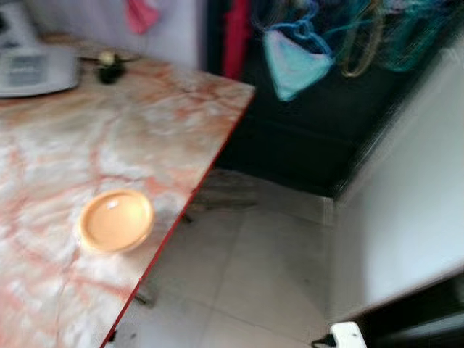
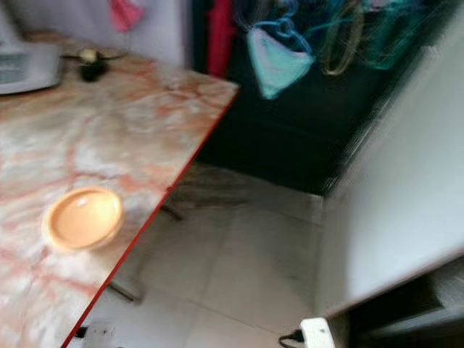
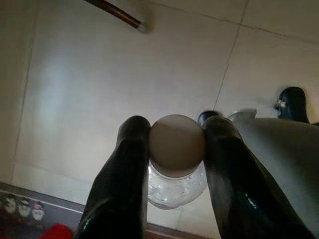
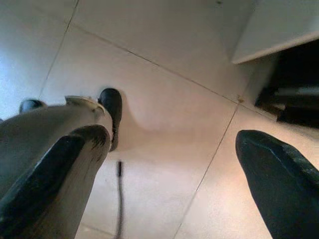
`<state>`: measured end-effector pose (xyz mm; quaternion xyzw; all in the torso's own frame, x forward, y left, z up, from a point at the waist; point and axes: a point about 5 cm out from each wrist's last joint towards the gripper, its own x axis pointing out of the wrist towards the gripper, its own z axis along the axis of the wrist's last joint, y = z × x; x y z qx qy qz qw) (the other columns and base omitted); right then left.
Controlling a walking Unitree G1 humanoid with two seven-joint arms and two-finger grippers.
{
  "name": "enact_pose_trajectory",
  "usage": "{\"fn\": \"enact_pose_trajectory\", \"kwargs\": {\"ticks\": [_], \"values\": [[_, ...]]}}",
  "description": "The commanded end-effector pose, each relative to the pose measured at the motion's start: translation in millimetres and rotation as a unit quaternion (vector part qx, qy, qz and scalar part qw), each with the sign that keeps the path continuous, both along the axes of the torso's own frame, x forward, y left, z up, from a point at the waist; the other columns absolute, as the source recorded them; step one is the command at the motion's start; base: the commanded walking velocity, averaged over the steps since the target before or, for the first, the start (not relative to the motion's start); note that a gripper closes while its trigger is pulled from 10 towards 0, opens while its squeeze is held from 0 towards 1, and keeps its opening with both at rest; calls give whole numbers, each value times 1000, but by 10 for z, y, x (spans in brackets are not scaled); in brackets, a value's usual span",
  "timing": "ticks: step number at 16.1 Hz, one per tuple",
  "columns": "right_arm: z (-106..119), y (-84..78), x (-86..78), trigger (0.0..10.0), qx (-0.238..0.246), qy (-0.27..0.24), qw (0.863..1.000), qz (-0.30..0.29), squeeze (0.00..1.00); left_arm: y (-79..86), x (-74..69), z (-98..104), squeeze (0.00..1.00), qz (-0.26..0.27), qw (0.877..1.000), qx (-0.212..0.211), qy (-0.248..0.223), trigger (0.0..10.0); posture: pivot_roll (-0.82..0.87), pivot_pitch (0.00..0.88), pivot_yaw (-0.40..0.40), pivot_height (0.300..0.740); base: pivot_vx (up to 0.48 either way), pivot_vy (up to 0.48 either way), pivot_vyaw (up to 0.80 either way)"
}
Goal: Restocking fridge
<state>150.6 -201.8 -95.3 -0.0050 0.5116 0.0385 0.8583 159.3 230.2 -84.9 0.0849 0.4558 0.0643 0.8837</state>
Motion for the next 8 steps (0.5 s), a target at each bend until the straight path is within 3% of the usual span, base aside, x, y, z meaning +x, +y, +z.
{"fn": "enact_pose_trajectory", "kwargs": {"ticks": [1,2,8], "values": [[-15,-73,-66,10000,-8,9,1000,-16,0,-67,-60,-44,0,-15,1000,-6,17,10000,175,122,-70,740,0,0,-800],[-11,-80,-62,10000,-10,1,1000,-27,0,-67,-59,-43,0,-18,1000,-2,17,10000,173,127,-71,740,0,-244,-613],[-6,-83,-52,10000,-8,-3,999,-35,0,-64,-80,-53,0,-15,1000,-4,22,10000,175,141,-72,740,0,-480,0]]}}
